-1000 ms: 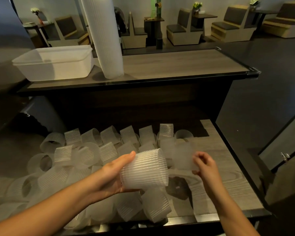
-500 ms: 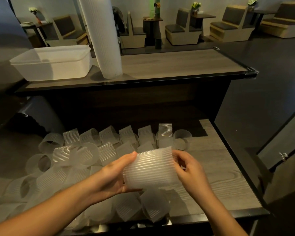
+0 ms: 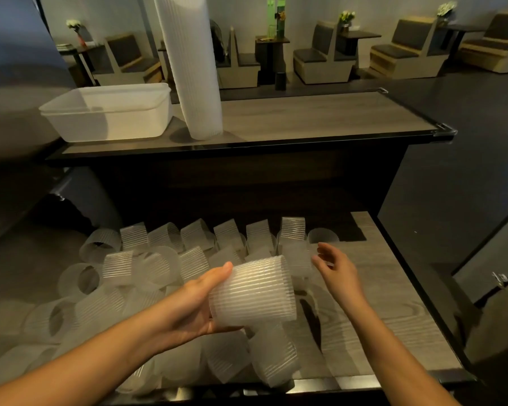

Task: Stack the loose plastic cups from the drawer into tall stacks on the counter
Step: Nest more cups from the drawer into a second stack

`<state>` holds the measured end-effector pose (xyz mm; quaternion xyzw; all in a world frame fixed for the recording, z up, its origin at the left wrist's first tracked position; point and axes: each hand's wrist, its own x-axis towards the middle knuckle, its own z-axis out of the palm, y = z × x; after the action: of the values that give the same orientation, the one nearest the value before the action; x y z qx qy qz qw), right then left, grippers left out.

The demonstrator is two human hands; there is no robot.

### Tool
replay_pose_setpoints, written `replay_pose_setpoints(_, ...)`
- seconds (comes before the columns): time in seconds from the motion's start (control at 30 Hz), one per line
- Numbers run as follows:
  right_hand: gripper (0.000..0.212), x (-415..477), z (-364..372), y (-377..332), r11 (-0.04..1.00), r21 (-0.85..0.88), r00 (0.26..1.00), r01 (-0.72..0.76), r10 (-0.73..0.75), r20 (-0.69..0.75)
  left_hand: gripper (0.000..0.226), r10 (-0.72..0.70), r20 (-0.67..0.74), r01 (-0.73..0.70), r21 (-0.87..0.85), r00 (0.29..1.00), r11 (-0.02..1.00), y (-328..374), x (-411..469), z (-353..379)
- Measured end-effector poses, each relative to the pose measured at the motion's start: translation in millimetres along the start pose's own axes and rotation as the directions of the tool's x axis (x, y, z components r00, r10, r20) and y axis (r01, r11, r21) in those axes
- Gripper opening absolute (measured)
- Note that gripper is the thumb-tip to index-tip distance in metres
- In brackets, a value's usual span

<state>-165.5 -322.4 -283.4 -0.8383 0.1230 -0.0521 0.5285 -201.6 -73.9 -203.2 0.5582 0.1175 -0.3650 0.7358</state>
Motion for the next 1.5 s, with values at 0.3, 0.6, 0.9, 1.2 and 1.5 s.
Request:
replay_pose_setpoints(0.3,0.014,22.6,23.4,24.3,0.998,-0.026,0.980,-0.050,0.054,0.189,0.068,0.032,0.002,-0.031,-0.042,0.999,0.999,6.1,-4.6,-7.7)
replay_pose_setpoints(0.6,0.015,-19.7,-18.4,-28.8,0.903,0.408,0.982,0.133,-0.176,0.070,0.052,0.102,-0.100,-0.106,-0.038,0.990,0.994,9.5,0.1,-7.9)
replay_pose_setpoints(0.9,0.027,-69.7,-32.4,-61.3,0.907,0.334,0.895,0.257,-0.354,0.272,0.049,0.113,-0.099,-0.117,-0.041,0.989,0.992,8.0,7.6,-6.8)
replay_pose_setpoints(1.2,0.023,-73.4,-17.9,-59.1,0.899,0.122,0.742,0.421,-0.418,0.524,0.092,0.098,-0.061,-0.095,0.054,0.993,0.994,-2.2,10.2,-16.9)
replay_pose_setpoints(1.5,0.025,-35.2,-6.2,-15.1,0.920,-0.022,0.902,0.391,-0.379,0.207,0.051,0.119,-0.140,-0.119,0.005,0.983,0.993,-0.7,0.5,-17.5)
